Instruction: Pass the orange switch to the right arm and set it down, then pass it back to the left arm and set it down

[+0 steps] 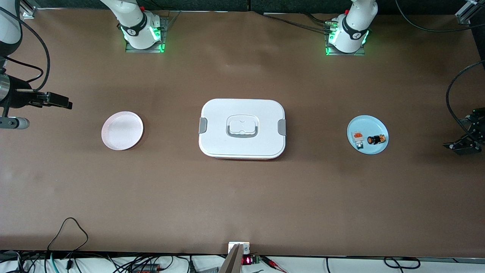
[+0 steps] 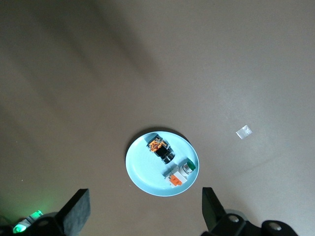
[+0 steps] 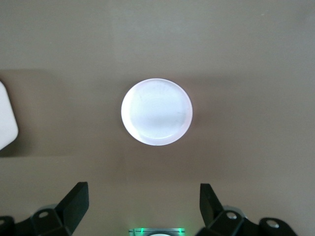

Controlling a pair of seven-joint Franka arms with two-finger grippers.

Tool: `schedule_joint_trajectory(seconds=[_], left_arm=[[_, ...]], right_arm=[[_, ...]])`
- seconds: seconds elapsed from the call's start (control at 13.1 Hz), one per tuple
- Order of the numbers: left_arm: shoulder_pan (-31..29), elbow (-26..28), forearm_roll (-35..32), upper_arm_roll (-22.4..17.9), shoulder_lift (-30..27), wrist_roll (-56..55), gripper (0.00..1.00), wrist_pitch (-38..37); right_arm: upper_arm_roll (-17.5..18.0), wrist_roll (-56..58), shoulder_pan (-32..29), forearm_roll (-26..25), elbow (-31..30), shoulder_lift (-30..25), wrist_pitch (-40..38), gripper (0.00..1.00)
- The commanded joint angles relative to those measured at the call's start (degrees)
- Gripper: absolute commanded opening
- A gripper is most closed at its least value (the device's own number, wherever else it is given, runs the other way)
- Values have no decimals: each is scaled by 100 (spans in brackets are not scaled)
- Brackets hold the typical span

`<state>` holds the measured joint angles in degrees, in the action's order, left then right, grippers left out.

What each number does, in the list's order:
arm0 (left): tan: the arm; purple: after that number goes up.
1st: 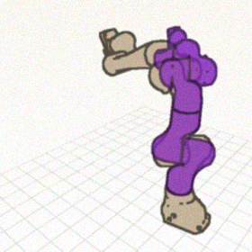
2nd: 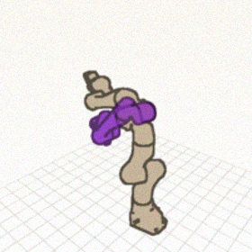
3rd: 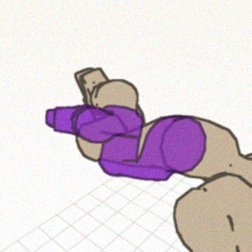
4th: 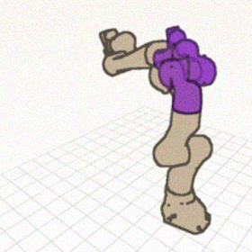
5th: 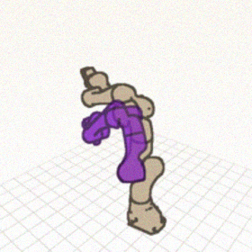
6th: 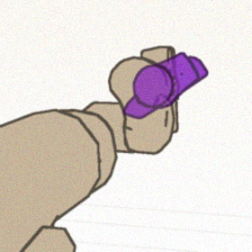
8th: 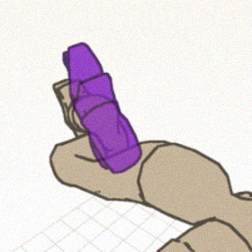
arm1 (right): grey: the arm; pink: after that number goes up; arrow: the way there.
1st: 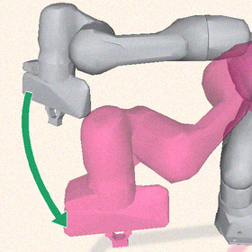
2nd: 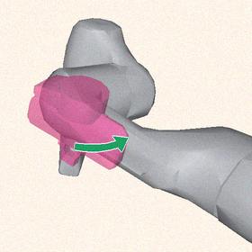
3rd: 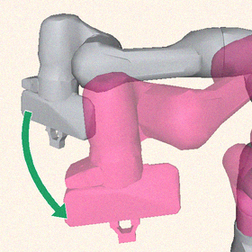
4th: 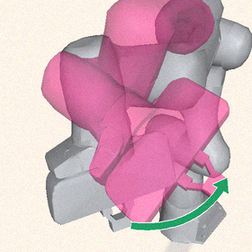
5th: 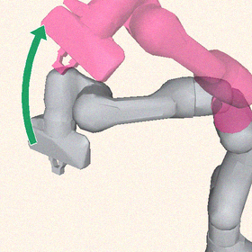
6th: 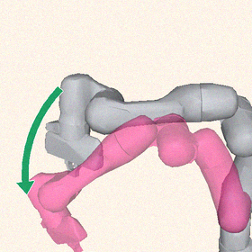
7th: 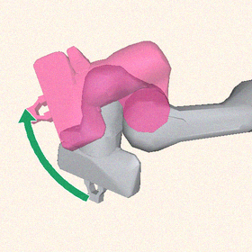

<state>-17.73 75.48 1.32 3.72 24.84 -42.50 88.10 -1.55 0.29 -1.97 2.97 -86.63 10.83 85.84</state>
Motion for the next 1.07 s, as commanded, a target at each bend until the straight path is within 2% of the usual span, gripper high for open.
schedule_joint_trajectory(seconds=[0.0,0.53,0.99], left_arm=[[375,46,114,-442,-102,181,100,-30],[419,55,114,-443,-234,85,100,-109],[525,-16,44,-399,-58,-258,100,-75]], right_arm=[[-12,77,-49,572,-2,51,-50,100],[-12,85,-40,591,6,60,-50,100],[-12,85,-40,600,6,68,-41,100]])
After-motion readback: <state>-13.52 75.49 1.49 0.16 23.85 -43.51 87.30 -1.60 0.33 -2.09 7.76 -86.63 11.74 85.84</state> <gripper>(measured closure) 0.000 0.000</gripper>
